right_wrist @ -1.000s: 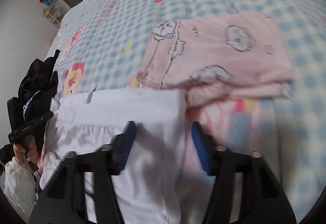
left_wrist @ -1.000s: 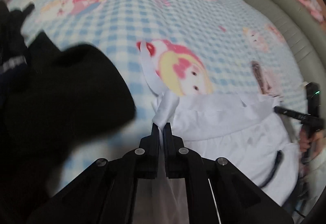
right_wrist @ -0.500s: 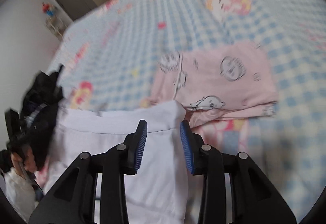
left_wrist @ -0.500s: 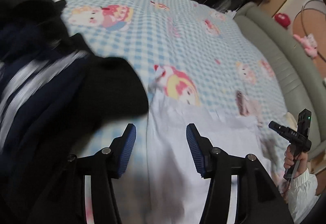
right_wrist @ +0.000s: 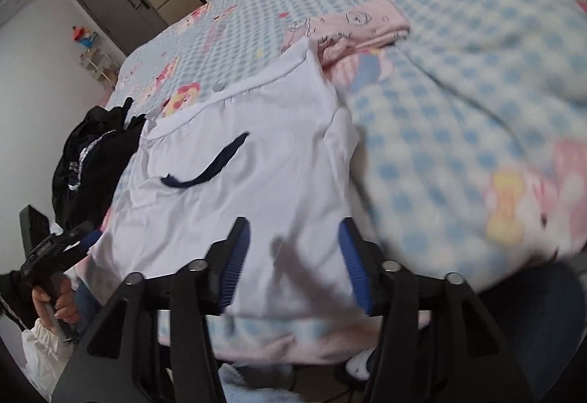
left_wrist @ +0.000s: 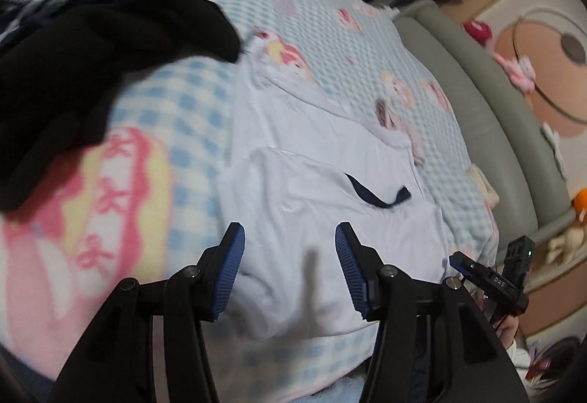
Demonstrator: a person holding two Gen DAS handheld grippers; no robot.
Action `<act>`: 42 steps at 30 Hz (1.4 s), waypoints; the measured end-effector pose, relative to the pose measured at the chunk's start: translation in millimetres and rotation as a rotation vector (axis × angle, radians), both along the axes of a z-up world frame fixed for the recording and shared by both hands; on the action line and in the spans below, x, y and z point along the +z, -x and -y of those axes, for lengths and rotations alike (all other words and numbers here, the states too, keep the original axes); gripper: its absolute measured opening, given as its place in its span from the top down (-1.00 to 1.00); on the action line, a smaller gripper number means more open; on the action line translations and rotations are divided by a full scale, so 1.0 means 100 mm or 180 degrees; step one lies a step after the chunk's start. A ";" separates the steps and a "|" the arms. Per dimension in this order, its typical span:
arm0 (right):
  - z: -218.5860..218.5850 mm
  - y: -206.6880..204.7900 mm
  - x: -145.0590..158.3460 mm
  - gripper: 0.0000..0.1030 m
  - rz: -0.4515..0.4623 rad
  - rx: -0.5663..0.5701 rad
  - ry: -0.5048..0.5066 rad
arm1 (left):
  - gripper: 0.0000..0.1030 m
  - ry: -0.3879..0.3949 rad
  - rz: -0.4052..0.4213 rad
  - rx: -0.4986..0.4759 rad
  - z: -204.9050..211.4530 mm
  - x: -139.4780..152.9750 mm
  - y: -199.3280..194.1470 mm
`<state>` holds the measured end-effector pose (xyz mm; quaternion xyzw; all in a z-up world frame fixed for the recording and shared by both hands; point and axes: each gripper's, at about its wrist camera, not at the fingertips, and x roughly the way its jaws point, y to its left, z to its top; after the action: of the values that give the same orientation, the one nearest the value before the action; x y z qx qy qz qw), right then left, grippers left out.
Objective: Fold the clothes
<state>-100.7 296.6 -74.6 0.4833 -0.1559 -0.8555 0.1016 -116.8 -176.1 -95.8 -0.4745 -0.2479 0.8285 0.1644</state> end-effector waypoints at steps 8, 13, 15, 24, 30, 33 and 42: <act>-0.10 -0.20 -0.08 -0.12 0.0091 -0.0140 -0.0291 | 0.80 0.0369 0.0277 0.0107 0.10 -0.11 -0.07; -0.35 -0.29 -0.01 -0.11 0.0038 -0.0333 -0.0338 | 0.25 -0.0031 0.0081 0.0330 0.34 0.05 -0.47; -0.36 -0.36 0.01 -0.12 0.0007 -0.0237 -0.0141 | 0.14 -0.0102 0.0056 0.0295 0.27 0.03 -0.58; -0.18 -0.40 -0.26 0.34 0.0124 -0.0081 0.0096 | 0.70 0.0007 0.0259 0.0139 -0.09 -0.26 -0.62; -0.20 -0.42 -0.37 0.37 0.0186 -0.0169 0.0132 | 0.76 0.0171 0.0349 0.0205 -0.06 -0.25 -0.68; -0.32 -0.44 -0.36 0.36 0.0205 -0.0329 0.0077 | 0.75 0.0231 0.0383 0.0246 -0.04 -0.23 -0.71; -0.30 -0.34 -0.44 -0.07 0.0181 -0.0248 0.0393 | 0.21 -0.0461 0.0300 0.0608 0.26 -0.27 -0.81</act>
<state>-67.1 326.9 -119.1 0.4938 -0.2298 -0.8334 0.0933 -35.4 -202.1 -123.2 -0.4740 -0.3586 0.7971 0.1067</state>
